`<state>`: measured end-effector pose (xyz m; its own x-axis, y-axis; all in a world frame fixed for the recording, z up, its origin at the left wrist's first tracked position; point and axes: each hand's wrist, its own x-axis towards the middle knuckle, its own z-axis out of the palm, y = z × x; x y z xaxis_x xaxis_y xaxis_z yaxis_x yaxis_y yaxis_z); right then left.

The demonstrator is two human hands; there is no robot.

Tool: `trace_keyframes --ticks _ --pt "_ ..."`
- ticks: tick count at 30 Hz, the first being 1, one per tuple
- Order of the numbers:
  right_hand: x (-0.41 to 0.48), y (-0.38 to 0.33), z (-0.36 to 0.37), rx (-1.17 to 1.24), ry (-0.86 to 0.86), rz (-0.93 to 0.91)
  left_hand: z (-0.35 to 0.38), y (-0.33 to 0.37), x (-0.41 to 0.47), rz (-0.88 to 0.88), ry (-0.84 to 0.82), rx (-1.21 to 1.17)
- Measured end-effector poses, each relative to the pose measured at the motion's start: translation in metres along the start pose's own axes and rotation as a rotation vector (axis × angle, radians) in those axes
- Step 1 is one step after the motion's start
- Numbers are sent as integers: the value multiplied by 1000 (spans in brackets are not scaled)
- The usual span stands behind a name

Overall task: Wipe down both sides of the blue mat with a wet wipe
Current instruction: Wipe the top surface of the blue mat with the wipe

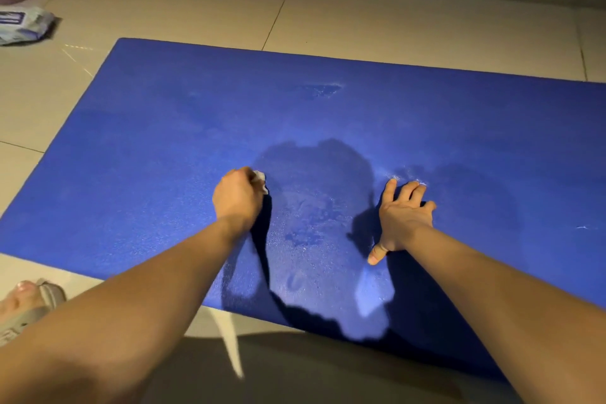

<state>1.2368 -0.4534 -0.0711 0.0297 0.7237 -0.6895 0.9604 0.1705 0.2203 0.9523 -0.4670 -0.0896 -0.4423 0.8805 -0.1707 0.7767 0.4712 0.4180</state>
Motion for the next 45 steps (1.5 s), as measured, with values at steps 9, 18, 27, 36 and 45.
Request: trace_keyframes --ticks 9,18,27,36,45 --pt "2 -3 1 -5 18 9 58 82 -77 227 -164 -121" --pt "1 2 2 11 27 -13 24 37 -55 482 -108 141" --pt "1 0 2 3 45 -8 16 8 -53 121 -6 -21" --pt "3 1 1 10 22 -5 65 81 -109 492 -260 -79" --pt "1 2 1 7 33 -13 1 -26 -50 344 19 135"
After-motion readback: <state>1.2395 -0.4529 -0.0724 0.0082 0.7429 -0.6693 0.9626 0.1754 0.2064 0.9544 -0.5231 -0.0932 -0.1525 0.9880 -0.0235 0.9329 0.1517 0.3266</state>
